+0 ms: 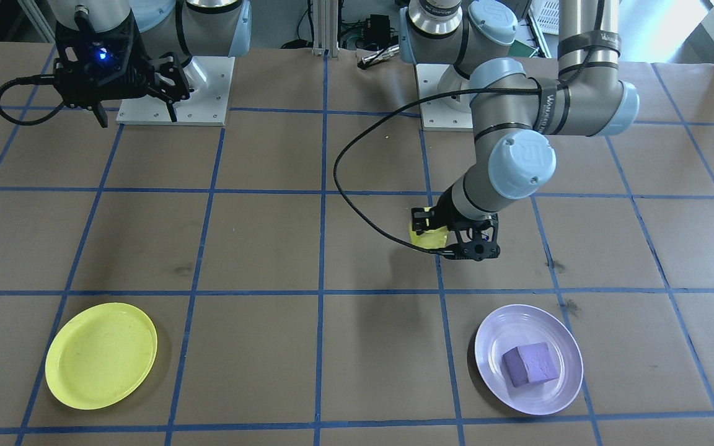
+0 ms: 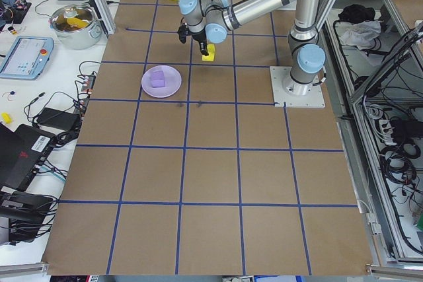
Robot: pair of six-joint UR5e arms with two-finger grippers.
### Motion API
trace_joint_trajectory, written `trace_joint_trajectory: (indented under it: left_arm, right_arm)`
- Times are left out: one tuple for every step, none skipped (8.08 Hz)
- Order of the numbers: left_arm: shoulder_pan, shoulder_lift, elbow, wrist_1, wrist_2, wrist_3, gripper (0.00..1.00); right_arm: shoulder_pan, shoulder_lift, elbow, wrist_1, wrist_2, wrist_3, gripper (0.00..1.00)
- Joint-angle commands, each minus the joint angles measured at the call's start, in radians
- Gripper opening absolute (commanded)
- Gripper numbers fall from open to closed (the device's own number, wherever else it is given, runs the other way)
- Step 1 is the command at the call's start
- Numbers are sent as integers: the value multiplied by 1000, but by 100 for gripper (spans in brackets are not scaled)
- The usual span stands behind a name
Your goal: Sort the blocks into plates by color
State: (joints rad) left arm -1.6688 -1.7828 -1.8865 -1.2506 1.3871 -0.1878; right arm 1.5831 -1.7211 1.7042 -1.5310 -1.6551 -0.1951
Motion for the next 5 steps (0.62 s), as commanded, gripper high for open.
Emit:
trace_joint_trajectory:
  left_arm:
    - [-202,0,33,5,-160,-210,6]
    - [-244,-18,35,64,-209,-235,8]
    - [-265,-27,35,78,-214,-245,9]
    - [-269,-53,35,88,-212,-255,10]
    - [-270,-82,41,130,-217,-268,10]
  right_arm:
    - [0,0,0,2,0,5,100]
    - [0,-2,0,6,0,8,100]
    - [0,-2,0,2,0,6,100]
    - [0,-2,0,0,0,3,100]
    - [0,-2,0,0,0,0,100]
